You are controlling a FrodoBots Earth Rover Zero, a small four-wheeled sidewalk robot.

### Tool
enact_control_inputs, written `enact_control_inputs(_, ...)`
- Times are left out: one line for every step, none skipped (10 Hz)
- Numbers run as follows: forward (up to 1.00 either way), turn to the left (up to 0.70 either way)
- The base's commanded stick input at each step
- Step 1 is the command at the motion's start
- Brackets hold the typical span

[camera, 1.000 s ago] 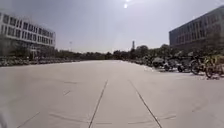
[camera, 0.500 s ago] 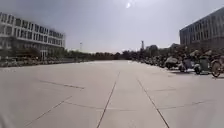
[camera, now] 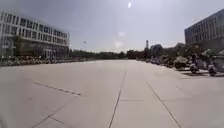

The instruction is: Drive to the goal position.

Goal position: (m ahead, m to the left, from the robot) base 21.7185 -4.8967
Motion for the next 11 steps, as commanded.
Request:
enact_control_inputs(1.00, -0.16)
enact_control_inputs(1.00, -0.40)
enact_control_inputs(1.00, -0.40)
enact_control_inputs(1.00, -0.40)
enact_control_inputs(1.00, -0.40)
enact_control_inputs(1.00, -0.27)
enact_control_inputs(1.00, 0.00)
enact_control_inputs(1.00, 0.00)
enact_control_inputs(1.00, 0.00)
enact_control_inputs(1.00, 0.00)
enact_control_inputs(1.00, 0.00)
